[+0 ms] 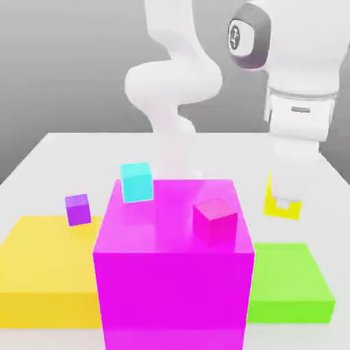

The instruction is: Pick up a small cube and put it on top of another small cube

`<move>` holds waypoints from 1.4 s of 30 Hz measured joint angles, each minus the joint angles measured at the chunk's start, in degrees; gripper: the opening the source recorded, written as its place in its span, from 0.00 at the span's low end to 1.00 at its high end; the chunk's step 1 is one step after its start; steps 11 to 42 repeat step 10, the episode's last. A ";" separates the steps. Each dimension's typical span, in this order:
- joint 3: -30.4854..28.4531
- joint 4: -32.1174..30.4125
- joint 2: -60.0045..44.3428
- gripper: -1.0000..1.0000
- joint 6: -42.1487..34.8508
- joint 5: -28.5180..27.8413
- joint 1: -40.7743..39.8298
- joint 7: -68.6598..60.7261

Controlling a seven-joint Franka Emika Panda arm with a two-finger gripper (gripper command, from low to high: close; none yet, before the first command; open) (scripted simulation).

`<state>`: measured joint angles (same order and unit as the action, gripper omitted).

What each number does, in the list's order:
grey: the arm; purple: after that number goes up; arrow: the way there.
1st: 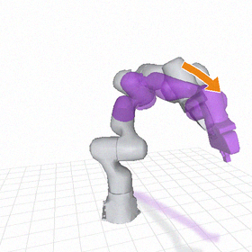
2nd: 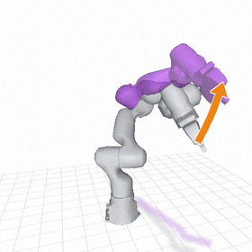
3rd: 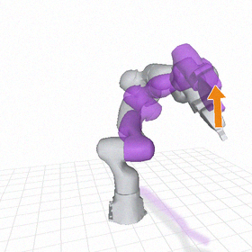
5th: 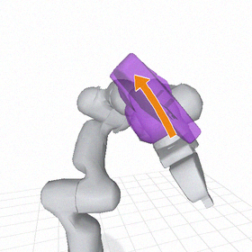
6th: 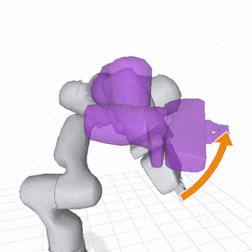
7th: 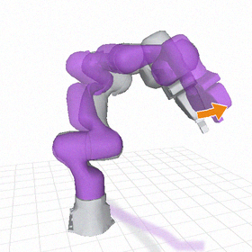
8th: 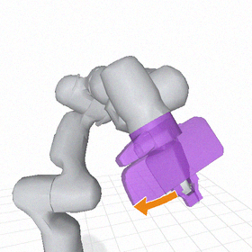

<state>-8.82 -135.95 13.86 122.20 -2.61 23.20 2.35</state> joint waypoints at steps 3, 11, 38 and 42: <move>-2.03 2.66 1.48 0.00 -4.10 -0.39 -3.36 5.75; -2.68 -1.45 -1.19 1.00 2.65 -0.11 -4.09 6.42; -2.68 -1.45 -1.19 1.00 2.65 -0.11 -4.09 6.42; -2.68 -1.45 -1.19 1.00 2.65 -0.11 -4.09 6.42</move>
